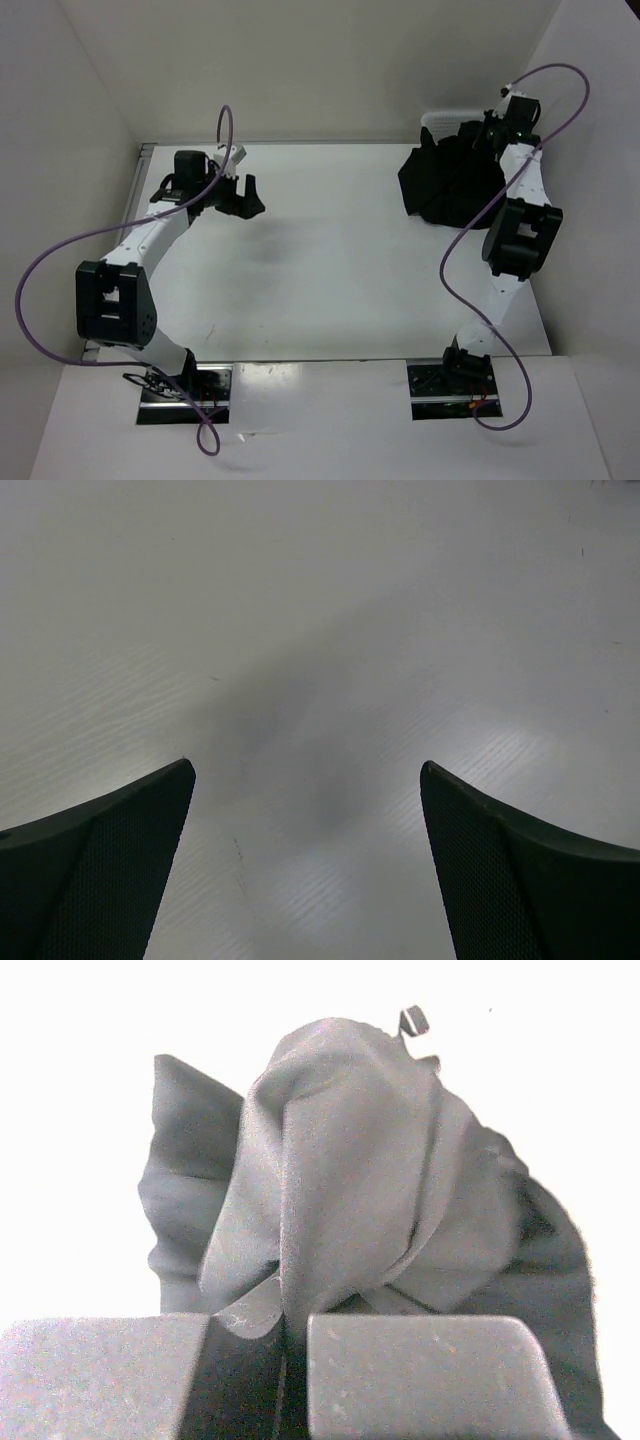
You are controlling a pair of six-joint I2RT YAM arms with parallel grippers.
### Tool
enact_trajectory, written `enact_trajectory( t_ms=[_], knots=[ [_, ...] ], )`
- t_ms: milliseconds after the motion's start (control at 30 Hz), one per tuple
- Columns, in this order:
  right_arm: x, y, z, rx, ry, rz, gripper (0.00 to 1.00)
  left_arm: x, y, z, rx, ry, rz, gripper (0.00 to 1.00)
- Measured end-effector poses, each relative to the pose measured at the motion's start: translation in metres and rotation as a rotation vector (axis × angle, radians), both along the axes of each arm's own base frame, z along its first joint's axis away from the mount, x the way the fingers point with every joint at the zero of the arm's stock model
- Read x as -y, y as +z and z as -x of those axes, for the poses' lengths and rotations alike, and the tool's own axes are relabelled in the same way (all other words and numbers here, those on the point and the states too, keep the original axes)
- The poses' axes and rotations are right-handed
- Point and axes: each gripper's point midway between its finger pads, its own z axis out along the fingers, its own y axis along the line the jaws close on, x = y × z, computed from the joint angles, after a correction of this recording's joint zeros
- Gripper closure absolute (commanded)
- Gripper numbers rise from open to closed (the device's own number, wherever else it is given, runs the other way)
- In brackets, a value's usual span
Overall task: Fold and stack the shorts
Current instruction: Grab the shorts from the pile, then move the shorts to the center of the board
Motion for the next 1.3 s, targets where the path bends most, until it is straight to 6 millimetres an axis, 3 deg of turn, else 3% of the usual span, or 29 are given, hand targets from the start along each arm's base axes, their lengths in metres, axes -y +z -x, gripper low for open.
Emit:
enact_trajectory(
  t_ms=[67,133,233,300,400,467,533,600,667,700,733,767,800,867,933,967,1000,1033,1100,1233,1300],
  knots=[
    [-0.009,0.045,0.005,0.077,0.015,-0.010,1.00,-0.001,0.006,0.002,0.015,0.002,-0.001,0.00],
    [-0.023,0.105,0.017,0.179,0.037,-0.002,1.00,-0.002,0.019,0.006,0.050,0.008,-0.002,0.00],
    [-0.066,0.209,0.048,0.379,0.116,0.043,1.00,-0.006,0.046,0.020,0.140,0.021,-0.003,0.00],
    [-0.121,0.286,0.082,0.551,0.230,0.068,1.00,-0.009,0.065,0.033,0.207,0.033,-0.004,0.00],
    [-0.212,0.373,0.149,0.781,0.464,0.045,1.00,-0.013,0.082,0.054,0.283,0.046,-0.005,0.00],
    [-0.260,0.419,0.196,0.910,0.622,-0.015,1.00,-0.017,0.085,0.064,0.312,0.059,-0.007,0.00],
    [-0.276,0.449,0.223,0.991,0.696,-0.075,1.00,-0.026,0.086,0.070,0.327,0.084,-0.011,0.00],
    [-0.279,0.460,0.232,1.014,0.715,-0.145,1.00,-0.040,0.086,0.071,0.336,0.130,-0.021,0.00],
    [-0.282,0.452,0.228,0.990,0.718,-0.211,1.00,-0.052,0.088,0.071,0.345,0.168,-0.030,0.00],
    [-0.284,0.438,0.221,0.954,0.714,-0.245,0.96,-0.056,0.089,0.071,0.349,0.182,-0.033,0.00],
    [-0.285,0.417,0.213,0.901,0.707,-0.279,0.74,-0.058,0.089,0.071,0.352,0.190,-0.036,0.00],
    [-0.287,0.390,0.205,0.844,0.696,-0.308,0.69,-0.059,0.090,0.071,0.354,0.193,-0.037,0.00],
    [-0.288,0.351,0.193,0.754,0.679,-0.333,0.60,-0.059,0.090,0.071,0.355,0.193,-0.036,0.00],
    [-0.289,0.257,0.175,0.551,0.638,-0.360,0.24,-0.059,0.089,0.070,0.353,0.192,-0.036,0.00],
    [-0.284,0.152,0.174,0.323,0.594,-0.344,0.21,-0.059,0.085,0.069,0.339,0.191,-0.036,0.00],
    [-0.279,0.109,0.180,0.229,0.577,-0.321,0.21,-0.059,0.081,0.068,0.324,0.191,-0.038,0.00],
    [-0.272,0.069,0.190,0.137,0.558,-0.285,0.21,-0.059,0.074,0.067,0.300,0.191,-0.039,0.00],
    [-0.266,0.043,0.199,0.076,0.548,-0.252,0.21,-0.057,0.065,0.068,0.264,0.184,-0.041,0.00],
    [-0.255,0.019,0.209,0.024,0.547,-0.175,0.21,-0.051,0.046,0.072,0.188,0.167,-0.045,0.00],
    [-0.249,0.037,0.199,0.103,0.562,-0.050,0.21,-0.023,0.012,0.097,0.021,0.067,-0.042,0.00],
    [-0.259,0.047,0.189,0.150,0.586,0.013,0.21,-0.010,-0.003,0.113,-0.054,0.015,-0.041,0.00]
  ],
)
